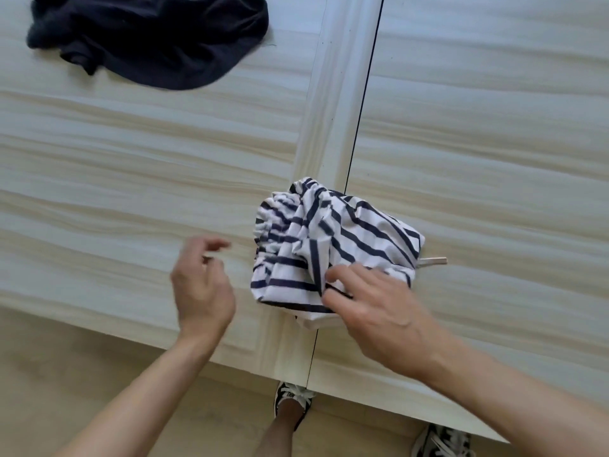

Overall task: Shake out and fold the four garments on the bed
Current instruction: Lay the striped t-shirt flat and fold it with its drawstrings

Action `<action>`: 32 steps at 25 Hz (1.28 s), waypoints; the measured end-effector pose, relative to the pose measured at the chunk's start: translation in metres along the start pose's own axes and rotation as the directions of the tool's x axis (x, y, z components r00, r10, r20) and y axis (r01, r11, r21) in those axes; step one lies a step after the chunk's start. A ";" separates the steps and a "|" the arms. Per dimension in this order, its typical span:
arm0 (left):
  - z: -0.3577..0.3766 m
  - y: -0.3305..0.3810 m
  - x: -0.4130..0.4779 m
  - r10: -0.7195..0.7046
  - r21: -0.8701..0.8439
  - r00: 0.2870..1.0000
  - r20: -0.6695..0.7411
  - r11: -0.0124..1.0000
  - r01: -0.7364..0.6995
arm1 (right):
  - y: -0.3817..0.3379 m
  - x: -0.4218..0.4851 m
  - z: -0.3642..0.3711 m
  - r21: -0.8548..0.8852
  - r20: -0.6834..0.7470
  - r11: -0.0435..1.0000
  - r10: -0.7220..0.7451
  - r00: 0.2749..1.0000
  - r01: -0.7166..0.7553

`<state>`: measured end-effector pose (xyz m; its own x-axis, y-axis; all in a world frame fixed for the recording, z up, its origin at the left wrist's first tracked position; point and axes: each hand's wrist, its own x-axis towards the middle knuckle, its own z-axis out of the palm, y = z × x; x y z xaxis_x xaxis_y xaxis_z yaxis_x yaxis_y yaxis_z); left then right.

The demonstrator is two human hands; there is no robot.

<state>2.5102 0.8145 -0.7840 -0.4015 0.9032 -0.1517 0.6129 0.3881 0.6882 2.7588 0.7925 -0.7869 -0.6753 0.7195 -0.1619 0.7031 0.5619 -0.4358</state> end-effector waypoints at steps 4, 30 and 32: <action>0.020 0.074 0.012 0.492 -0.042 0.870 0.030 0.870 -0.491 | -0.003 -0.002 0.011 0.092 -0.029 0.992 0.091 0.995 -0.088; 0.073 -0.007 0.014 -0.093 0.044 0.889 0.448 0.996 0.082 | 0.046 0.002 0.070 0.230 -0.121 0.703 0.707 0.697 -0.673; 0.072 0.000 0.022 -0.263 0.044 0.842 0.471 0.960 0.276 | 0.042 0.010 0.064 0.466 -0.057 0.526 0.820 0.569 -0.712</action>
<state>2.5499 0.8476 -0.8383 -0.1793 0.7447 -0.6429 0.5077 0.6298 0.5879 2.7673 0.7972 -0.8636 0.2053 0.8938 -0.3987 0.7469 -0.4063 -0.5263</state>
